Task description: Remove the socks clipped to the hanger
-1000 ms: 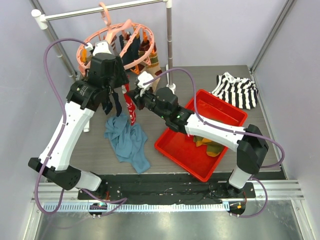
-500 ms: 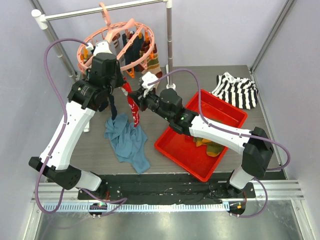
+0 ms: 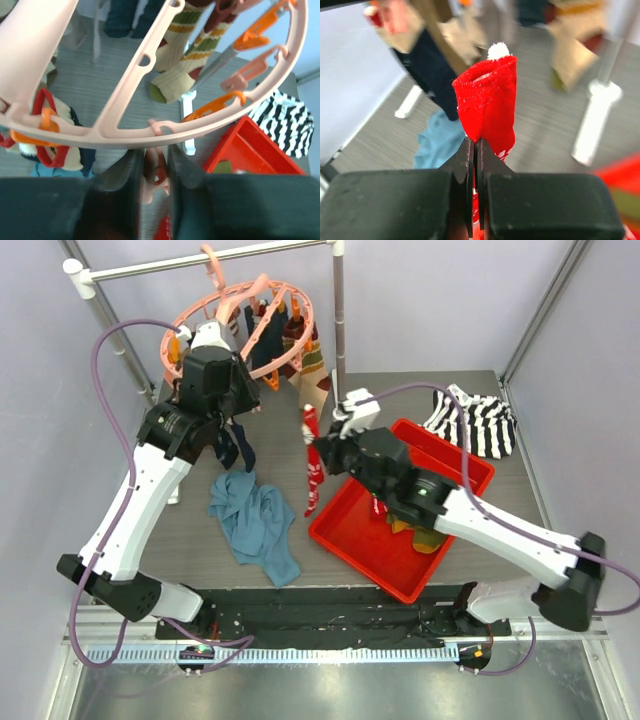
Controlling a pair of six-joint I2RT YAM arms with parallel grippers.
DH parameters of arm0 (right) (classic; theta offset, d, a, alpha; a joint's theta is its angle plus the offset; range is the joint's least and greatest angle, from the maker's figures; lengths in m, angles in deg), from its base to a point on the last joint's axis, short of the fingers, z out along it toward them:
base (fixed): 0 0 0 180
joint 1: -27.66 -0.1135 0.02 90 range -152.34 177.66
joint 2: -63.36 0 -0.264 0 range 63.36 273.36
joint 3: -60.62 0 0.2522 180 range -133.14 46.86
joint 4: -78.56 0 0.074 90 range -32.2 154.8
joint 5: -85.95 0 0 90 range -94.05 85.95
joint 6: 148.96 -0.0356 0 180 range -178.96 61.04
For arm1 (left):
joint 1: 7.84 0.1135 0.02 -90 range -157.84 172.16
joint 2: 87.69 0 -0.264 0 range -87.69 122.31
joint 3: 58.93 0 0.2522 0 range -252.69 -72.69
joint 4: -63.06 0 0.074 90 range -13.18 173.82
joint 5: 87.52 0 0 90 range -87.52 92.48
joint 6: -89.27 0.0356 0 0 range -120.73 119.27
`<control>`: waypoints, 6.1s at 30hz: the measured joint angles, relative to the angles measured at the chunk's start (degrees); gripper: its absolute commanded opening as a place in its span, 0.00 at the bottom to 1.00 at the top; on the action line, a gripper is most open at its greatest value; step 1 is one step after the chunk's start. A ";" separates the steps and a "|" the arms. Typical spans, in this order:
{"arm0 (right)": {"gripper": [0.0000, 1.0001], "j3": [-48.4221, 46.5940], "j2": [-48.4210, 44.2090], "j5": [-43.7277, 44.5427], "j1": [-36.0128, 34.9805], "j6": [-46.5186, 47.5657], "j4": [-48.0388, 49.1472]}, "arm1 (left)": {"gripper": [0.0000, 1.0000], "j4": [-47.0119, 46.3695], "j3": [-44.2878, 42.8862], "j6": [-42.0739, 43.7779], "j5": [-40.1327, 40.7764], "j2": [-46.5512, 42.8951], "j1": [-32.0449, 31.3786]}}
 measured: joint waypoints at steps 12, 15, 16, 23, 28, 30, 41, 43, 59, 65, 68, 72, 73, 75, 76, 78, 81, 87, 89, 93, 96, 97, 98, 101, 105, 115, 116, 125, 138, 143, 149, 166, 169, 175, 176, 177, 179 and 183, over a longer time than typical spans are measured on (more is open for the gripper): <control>0.01 4.94 -23.15 17.55 2.78 -11.56 -27.08 | 0.80 -5.44 5.75 -0.31 -5.75 -3.82 -0.09; 0.01 10.19 -25.51 19.21 4.90 -13.90 -30.40 | 0.83 -5.70 8.13 -0.04 -5.09 -5.97 -0.09; 0.02 11.87 -25.70 19.58 5.86 -14.51 -31.43 | 0.84 -5.79 8.90 0.07 -4.66 -6.69 -0.09; 0.74 17.35 -20.15 20.24 12.72 -16.63 -35.10 | 0.86 -5.86 10.40 1.01 -2.21 -7.56 -0.09; 0.81 14.71 -20.13 20.83 12.85 -17.00 -36.74 | 0.86 -5.49 10.40 1.14 -1.51 -6.34 -0.09; 0.81 13.18 -20.52 20.76 12.85 -17.00 -36.33 | 0.86 -5.38 10.40 1.14 -1.49 -5.90 -0.09; 0.78 13.16 -19.91 1.99 12.90 -13.55 -15.76 | 0.87 -4.07 7.34 0.66 -4.98 -5.79 -0.09; 0.78 14.56 -18.75 -0.59 12.90 -13.60 -9.05 | 0.88 -4.11 6.38 0.00 -5.81 -5.86 -0.09; 0.80 5.38 15.10 -10.62 0.94 -2.86 27.34 | 0.89 6.29 2.56 1.44 2.71 -8.83 -0.07; 0.80 1.46 22.01 -10.69 -1.66 0.24 36.22 | 0.88 6.34 -0.09 2.54 3.48 -9.20 -0.07; 0.78 -0.39 25.81 -10.51 -1.38 1.31 40.85 | 0.88 5.95 -3.37 3.02 2.80 -6.67 -0.07; 0.78 -1.81 30.27 -8.90 -1.25 1.79 45.40 | 0.88 5.66 -6.27 3.78 1.90 -3.26 -0.07; 0.78 -1.73 30.62 -8.33 -1.25 1.88 45.55 | 0.88 5.64 -6.78 4.13 1.84 -2.36 -0.09; 0.78 -1.07 30.64 -7.43 -1.27 2.01 45.94 | 0.88 5.55 -7.26 4.46 1.57 -1.03 -0.09; 0.78 -0.52 30.47 -7.17 -1.29 2.14 46.60 | 0.88 5.49 -7.30 4.52 1.16 -0.44 -0.07; 0.78 1.25 29.73 -6.62 -1.31 2.36 47.34 | 0.88 5.05 -7.30 4.61 -0.11 0.59 -0.07; 0.77 3.65 28.55 -6.12 -1.40 2.58 47.25 | 0.87 3.74 -7.30 4.57 -3.21 1.66 -0.07; 0.77 5.03 27.26 -5.86 -1.46 2.69 46.49 | 0.88 1.20 -7.23 4.52 -9.73 1.49 -0.07; 0.77 5.03 26.99 -5.86 -1.46 2.67 46.12 | 0.88 0.42 -6.88 4.70 -11.54 0.70 -0.09; 0.77 5.03 26.36 -5.92 -1.51 2.40 44.74 | 0.88 0.68 -6.69 5.92 -11.93 -2.03 -0.09; 0.77 5.16 25.88 -5.97 -1.51 2.05 43.95 | 0.88 2.10 -6.45 7.39 -8.31 -4.96 -0.07; 0.77 5.46 25.57 -5.95 -1.53 1.95 43.78 | 0.88 2.14 -5.86 7.82 -6.78 -6.05 -0.09; 0.77 5.92 25.16 -5.90 -1.51 1.88 43.69 | 0.88 1.92 -4.59 8.44 -4.68 -7.50 -0.09; 0.77 6.84 23.91 -5.84 -1.51 1.90 43.21 | 0.87 1.49 0.92 10.12 1.05 -12.35 0.66; 0.77 7.58 22.69 -5.79 -1.51 2.29 42.93 | 0.83 0.79 7.15 10.12 2.08 -16.11 7.41; 0.77 11.17 20.79 -5.14 -1.51 3.26 42.05 | 0.84 -9.97 30.34 4.37 -8.24 -22.32 24.96; 0.77 11.17 20.79 -5.01 -1.51 3.30 42.03 | 0.84 -10.95 31.78 4.17 -9.11 -22.71 25.40; 0.78 11.52 20.79 -4.37 -1.07 4.15 41.99 | 0.82 -22.27 40.98 3.80 -17.14 -23.56 32.54; 0.78 13.73 17.22 -4.55 0.92 6.43 40.28 | 0.78 -32.87 44.00 5.88 -20.20 -16.06 37.77; 0.76 13.73 16.28 -4.92 1.03 8.11 40.22 | 0.60 -35.76 43.08 6.56 -23.93 -11.02 37.92; 0.73 13.73 16.28 -5.40 1.11 9.22 39.89 | 0.08 -36.92 43.08 6.84 -28.20 -7.98 37.94; 0.77 11.82 16.31 -6.49 0.85 8.74 38.99 | 0.00 -34.38 44.35 0.28 -36.79 -18.45 36.65; 0.78 10.67 16.31 -6.84 -0.28 8.98 38.80 | 0.00 -33.24 44.50 -0.59 -37.94 -20.24 35.39; 0.80 8.72 16.31 -7.04 -3.45 9.77 38.69 | 0.00 -30.88 44.50 -1.55 -39.71 -22.82 31.91; 0.80 8.44 16.33 -7.04 -3.89 10.10 38.69 | 0.00 -30.62 44.50 -1.68 -39.95 -23.15 31.23; 0.80 8.13 16.44 -7.04 -4.22 10.45 38.69 | 0.00 -30.42 44.50 -1.73 -40.15 -23.37 30.56; 0.80 7.67 16.74 -7.04 -4.68 10.99 38.82 | 0.00 -30.14 44.50 -1.88 -40.57 -23.63 29.24; 0.81 6.82 17.79 -6.78 -4.90 12.26 39.19 | 0.00 -29.73 44.50 -2.29 -41.18 -23.74 25.92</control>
